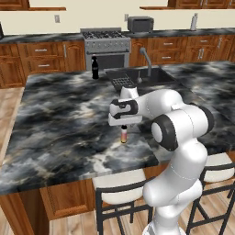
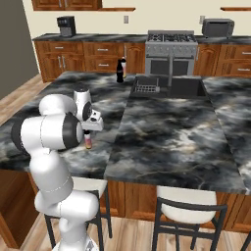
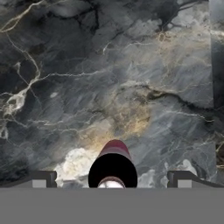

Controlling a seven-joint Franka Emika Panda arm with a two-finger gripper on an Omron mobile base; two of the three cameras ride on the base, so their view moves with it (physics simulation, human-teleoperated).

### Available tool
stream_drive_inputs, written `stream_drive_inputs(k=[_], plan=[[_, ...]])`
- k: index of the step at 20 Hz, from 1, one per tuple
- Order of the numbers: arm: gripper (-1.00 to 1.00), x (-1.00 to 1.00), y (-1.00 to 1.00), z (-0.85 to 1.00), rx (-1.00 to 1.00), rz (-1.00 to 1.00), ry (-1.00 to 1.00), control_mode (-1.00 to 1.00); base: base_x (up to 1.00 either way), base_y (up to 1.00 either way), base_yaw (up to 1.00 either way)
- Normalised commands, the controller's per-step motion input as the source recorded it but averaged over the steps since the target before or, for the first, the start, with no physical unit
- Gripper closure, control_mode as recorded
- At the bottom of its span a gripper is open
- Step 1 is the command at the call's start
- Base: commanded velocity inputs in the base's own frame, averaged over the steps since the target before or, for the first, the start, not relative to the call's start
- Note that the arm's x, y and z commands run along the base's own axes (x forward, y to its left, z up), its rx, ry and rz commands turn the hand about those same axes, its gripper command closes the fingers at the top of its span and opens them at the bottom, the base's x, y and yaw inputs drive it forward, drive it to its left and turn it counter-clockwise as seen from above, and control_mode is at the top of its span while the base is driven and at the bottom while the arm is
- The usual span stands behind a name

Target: Place the large bottle from the dining counter next to the other large bottle outside the sink, and place the small bottle from the dining counter next to the other small bottle inside the sink.

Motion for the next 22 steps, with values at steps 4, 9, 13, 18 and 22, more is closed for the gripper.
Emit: stream_drive_inputs(k=[4, 9, 13, 18, 22], plan=[[-1.0, 0.13, 0.0, 0.0, 0.0, 0.0, 0.04, -1.0, 0.0, 0.0, 0.0], [-1.0, 0.05, 0.0, 0.0, 0.0, 0.0, 0.01, -1.0, 0.0, 0.0, 0.0], [-1.0, 0.0, 0.0, 0.0, 0.0, 0.0, 0.0, -1.0, 0.0, 0.0, 0.0], [1.0, 0.0, 0.0, 0.0, 0.0, 0.0, 0.0, -1.0, 0.0, 0.0, 0.0], [1.0, 0.0, 0.0, 0.0, 0.0, 0.0, 0.0, -1.0, 0.0, 0.0, 0.0]])
